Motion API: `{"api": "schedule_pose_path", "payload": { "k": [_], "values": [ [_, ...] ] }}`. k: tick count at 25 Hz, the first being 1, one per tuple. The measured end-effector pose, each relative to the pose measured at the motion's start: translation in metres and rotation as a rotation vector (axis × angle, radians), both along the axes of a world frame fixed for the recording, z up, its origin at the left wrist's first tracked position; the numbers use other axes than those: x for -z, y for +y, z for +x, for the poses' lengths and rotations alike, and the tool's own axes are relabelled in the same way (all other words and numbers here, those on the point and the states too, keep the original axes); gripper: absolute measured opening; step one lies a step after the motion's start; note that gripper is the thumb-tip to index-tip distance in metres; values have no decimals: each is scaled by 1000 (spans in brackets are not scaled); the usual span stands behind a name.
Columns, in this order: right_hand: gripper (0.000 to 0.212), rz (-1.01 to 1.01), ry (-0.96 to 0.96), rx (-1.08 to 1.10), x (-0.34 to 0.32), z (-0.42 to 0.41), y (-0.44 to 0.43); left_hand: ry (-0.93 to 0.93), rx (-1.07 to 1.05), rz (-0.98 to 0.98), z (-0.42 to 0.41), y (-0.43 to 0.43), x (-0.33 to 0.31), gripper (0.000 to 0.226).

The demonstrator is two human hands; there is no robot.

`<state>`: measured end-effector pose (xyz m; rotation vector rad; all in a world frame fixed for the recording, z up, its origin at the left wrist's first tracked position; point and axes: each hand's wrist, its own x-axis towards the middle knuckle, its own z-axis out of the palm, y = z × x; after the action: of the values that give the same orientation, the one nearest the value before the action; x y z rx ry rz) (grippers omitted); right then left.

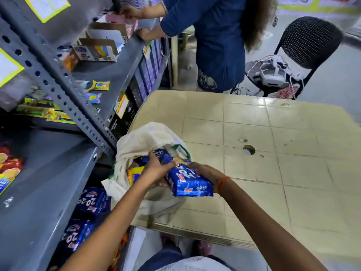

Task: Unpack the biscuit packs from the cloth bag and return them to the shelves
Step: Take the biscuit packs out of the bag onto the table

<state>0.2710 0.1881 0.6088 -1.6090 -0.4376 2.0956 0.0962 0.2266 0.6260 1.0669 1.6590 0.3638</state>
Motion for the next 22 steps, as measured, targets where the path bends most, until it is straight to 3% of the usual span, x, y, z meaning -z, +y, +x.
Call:
{"api": "schedule_pose_path", "payload": {
  "k": [2,5,8,12,17,22],
  "values": [
    [23,4,-118,-109,-8,26,-4,-38,6,-100,19,-15,-2,89],
    [24,65,-367,-196,-16,71,0,-339,-98,-148,61,-42,-2,62],
    [33,196,-490,6,2,103,3,-473,-212,-72,100,-44,18,60],
    [35,364,-686,154,43,116,9,-364,-124,-14,145,-5,57,29],
    [42,411,-698,145,77,122,31,-97,102,38,170,25,97,29],
    [52,474,-801,83,77,107,30,-31,217,74,173,23,94,35]
  ]
}}
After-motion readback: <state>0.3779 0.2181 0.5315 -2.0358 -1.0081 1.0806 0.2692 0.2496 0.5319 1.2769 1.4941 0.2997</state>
